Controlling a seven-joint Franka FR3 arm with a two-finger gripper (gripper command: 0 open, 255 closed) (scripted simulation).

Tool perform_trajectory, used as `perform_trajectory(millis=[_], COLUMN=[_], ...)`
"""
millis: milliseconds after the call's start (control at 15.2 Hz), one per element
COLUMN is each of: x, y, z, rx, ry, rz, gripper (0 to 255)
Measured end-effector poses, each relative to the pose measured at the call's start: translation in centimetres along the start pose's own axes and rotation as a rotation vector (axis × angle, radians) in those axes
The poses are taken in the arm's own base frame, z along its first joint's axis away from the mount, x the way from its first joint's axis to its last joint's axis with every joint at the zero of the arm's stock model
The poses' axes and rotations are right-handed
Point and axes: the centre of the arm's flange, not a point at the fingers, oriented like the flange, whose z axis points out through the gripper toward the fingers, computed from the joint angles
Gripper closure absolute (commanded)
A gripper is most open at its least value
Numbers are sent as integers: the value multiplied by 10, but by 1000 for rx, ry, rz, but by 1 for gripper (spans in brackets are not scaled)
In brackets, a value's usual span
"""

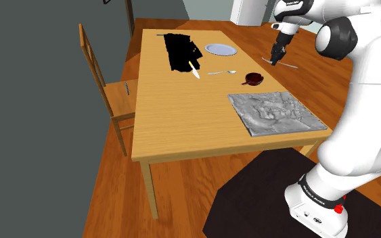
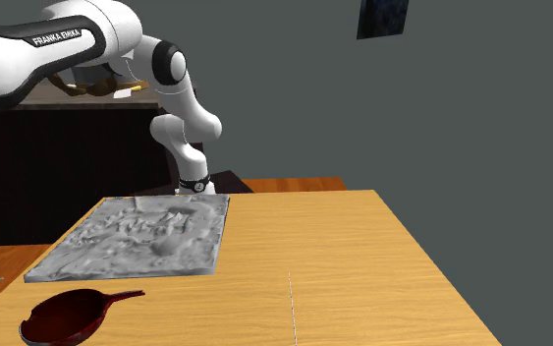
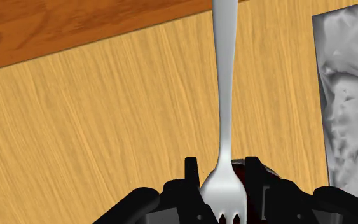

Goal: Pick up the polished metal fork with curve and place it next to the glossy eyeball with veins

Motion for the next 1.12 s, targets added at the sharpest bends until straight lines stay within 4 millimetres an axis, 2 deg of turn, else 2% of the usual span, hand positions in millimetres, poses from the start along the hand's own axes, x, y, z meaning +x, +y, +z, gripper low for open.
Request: perform_trajectory(millis=[66,198,1122], x=[-16,-26,-32], y=[10,18,21], z=[-1,7,76], rx=[0,0,0], ry=[0,0,0], rz=[0,0,-2], gripper=[255,255,255])
